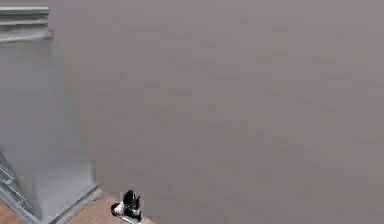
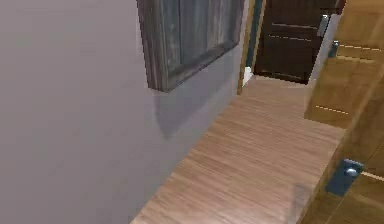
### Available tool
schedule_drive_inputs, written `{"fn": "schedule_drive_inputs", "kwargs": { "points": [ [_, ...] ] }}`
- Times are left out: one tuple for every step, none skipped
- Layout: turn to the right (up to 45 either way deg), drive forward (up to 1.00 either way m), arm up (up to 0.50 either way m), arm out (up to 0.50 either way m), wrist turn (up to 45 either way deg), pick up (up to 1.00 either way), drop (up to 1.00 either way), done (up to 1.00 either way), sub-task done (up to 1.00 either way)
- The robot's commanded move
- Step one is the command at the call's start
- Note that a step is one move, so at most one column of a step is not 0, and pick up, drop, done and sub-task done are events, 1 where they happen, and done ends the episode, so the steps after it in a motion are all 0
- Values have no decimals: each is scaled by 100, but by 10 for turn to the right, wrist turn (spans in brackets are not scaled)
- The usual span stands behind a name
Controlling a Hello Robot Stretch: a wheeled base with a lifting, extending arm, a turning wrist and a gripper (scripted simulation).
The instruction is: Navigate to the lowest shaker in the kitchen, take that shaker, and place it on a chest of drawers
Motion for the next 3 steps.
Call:
{"fn": "schedule_drive_inputs", "kwargs": {
  "points": [
    [450,0,0,0,0,0,0,0,0],
    [450,0,0,0,0,0,0,0,0],
    [0,65,0,0,0,0,0,0,0]
  ]
}}
